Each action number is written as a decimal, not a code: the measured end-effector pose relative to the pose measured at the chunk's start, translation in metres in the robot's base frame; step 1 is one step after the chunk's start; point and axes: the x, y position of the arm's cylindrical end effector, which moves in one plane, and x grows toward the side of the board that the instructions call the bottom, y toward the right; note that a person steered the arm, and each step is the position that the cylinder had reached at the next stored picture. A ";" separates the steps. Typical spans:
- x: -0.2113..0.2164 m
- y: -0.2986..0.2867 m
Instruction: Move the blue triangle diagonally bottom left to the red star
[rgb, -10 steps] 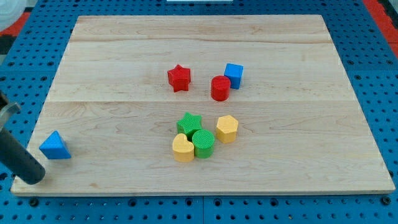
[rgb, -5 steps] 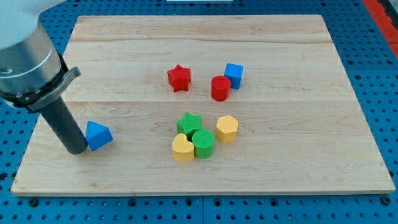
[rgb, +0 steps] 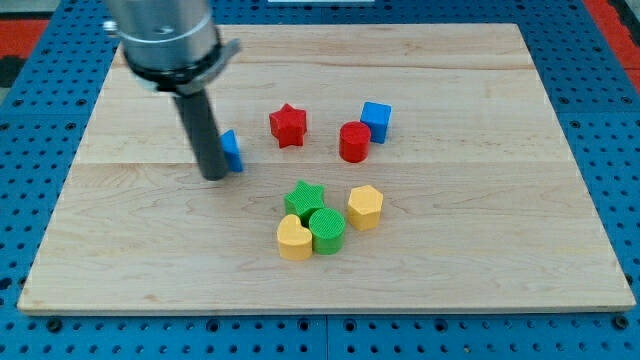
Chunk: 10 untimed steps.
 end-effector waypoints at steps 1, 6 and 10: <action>-0.011 0.033; -0.043 0.023; -0.081 0.080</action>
